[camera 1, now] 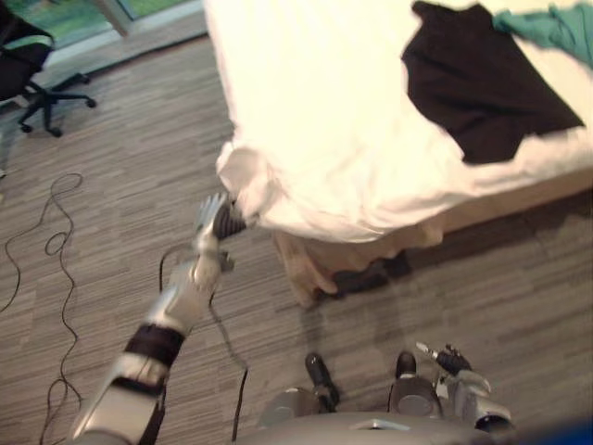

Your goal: Tidy the bed and pick cloth on bed and put in laundry

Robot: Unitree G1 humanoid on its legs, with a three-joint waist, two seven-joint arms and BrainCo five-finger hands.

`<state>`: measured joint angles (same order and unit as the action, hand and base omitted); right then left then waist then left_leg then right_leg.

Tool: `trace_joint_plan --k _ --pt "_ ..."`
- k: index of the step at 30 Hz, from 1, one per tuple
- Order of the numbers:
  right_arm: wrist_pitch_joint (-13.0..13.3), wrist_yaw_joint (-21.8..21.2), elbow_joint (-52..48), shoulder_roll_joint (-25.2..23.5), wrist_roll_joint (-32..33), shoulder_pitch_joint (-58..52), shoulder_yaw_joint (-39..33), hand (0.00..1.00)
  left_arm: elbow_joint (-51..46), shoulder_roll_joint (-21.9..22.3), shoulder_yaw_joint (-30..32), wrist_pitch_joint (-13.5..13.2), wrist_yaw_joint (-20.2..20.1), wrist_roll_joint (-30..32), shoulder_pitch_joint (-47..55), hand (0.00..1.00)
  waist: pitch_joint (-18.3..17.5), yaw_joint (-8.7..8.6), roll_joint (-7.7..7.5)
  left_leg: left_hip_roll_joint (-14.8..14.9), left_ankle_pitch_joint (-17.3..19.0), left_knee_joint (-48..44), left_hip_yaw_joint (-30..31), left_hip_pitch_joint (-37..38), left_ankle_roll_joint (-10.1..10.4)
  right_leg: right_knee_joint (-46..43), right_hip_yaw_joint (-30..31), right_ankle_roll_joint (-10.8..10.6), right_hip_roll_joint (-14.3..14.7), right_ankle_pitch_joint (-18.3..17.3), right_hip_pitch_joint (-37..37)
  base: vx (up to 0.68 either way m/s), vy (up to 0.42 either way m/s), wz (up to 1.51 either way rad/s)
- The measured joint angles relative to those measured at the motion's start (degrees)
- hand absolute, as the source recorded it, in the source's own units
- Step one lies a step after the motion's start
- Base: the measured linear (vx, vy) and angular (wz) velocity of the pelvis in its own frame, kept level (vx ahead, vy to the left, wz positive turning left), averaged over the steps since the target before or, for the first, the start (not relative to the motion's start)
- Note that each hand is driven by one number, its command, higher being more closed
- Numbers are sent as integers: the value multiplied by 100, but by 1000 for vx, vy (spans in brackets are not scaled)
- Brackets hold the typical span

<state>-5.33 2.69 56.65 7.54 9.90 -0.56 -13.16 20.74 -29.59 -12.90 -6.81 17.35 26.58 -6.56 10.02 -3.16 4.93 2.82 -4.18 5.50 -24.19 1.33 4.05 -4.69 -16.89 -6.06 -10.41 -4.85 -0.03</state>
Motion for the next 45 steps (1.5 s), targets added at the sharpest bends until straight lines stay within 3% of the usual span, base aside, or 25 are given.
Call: trace_joint_plan --k 4,9,13,15,19,20,23,26,28,29,31,33,35,36,38,40,43,45 --pt "0 -31 80 -19 19 -14 1 0 3 357 -44 -119 -303 -21 912 0 -150 93 -204 22 2 5 223 109 -4 244 -138 59 76 46 273 -42 -7 17" --pt "-61 -35 138 -21 387 -97 14 0 234 903 -75 -109 -609 -270 1538 0 -247 120 -187 55 81 42 346 259 -126 381 -135 116 187 75 462 -105 2 -2" --pt "-111 83 209 -105 1145 -275 8 0 1182 1315 -243 154 -815 -596 1784 0 -374 122 -193 84 80 48 400 274 -138 493 -126 134 230 93 499 -106 8 -3" --pt "-28 301 284 -182 1534 -376 -51 0 1772 1478 -276 247 -810 -572 1881 0 -376 119 -221 94 124 50 393 364 -111 543 -118 121 243 112 608 -52 3 -4" --pt "476 875 316 -263 2054 -486 -513 0 2933 1652 112 300 -818 -577 2008 0 -467 142 -289 123 145 50 310 398 -116 654 -3 94 262 185 659 -24 4 -10" --pt "646 962 219 -231 2086 -466 -719 100 3211 1748 335 331 -826 -566 1988 0 -469 184 -293 116 161 50 253 424 -129 678 48 81 255 214 661 1 28 -22" --pt "1089 1035 -273 -164 1915 -391 -1276 100 3508 1911 888 484 -854 -562 1994 0 -468 233 -344 81 211 50 222 550 -149 693 66 71 221 246 774 25 31 -9" --pt "1406 722 -643 153 1567 -99 -1494 100 3534 1936 1311 654 -881 -603 2048 0 -509 262 -395 62 242 50 220 611 -146 740 65 76 210 282 856 41 24 0" --pt "1581 219 -978 668 1252 362 -1485 100 3534 1930 1488 668 -878 -725 2081 0 -528 264 -415 38 247 50 254 581 -151 754 43 68 199 294 856 46 10 8" --pt "1738 -375 -1263 1115 1193 689 -1337 100 3510 1925 1520 714 -907 -803 2079 0 -530 275 -414 20 250 49 292 564 -159 756 31 64 187 295 856 49 9 11" --pt "1899 -874 -1831 1492 1175 884 -1058 100 3499 1914 1520 768 -1019 -805 2088 0 -551 302 -415 4 257 48 315 557 -170 758 29 57 183 287 859 64 6 9" --pt "1958 -1444 -2900 1642 1182 940 -802 100 3496 1904 1521 728 -1071 -839 2136 0 -562 319 -431 -26 245 46 393 527 -196 758 -31 46 187 261 866 83 -10 19" --pt "2058 -2148 -3996 1559 1178 935 -412 100 3450 1912 1521 473 -976 -1354 2217 0 -576 303 -481 -25 231 27 526 451 -210 756 -142 41 202 219 867 93 -37 29" --pt "2053 -2290 -4171 1531 1167 935 -252 100 3443 1919 1520 410 -935 -1537 2231 0 -578 321 -498 -22 229 15 557 444 -211 756 -142 41 208 219 870 98 -38 19" --pt "1917 -2758 -4585 1341 1049 957 507 100 3441 1980 1564 83 -777 -2635 2279 0 -572 440 -566 -7 227 11 665 444 -212 762 -188 42 230 219 911 91 -38 15" --pt "1773 -2882 -4616 1108 994 1022 1140 100 3422 2032 1583 -180 -784 -2964 2288 0 -555 502 -614 -2 223 11 871 443 -215 762 -322 44 245 217 1033 73 -48 35" --pt "1380 -2591 -4486 692 782 1541 2162 100 3199 2047 1584 -707 -832 -2981 2259 0 -381 759 -829 41 145 11 1089 307 -198 704 -461 95 290 185 986 -23 -61 36" --pt "1222 -2191 -4168 451 770 2306 2566 100 2983 2006 1589 -866 -833 -2968 2152 0 -108 958 -1005 115 56 11 1242 106 -168 562 -569 150 346 152 792 -105 -65 39"
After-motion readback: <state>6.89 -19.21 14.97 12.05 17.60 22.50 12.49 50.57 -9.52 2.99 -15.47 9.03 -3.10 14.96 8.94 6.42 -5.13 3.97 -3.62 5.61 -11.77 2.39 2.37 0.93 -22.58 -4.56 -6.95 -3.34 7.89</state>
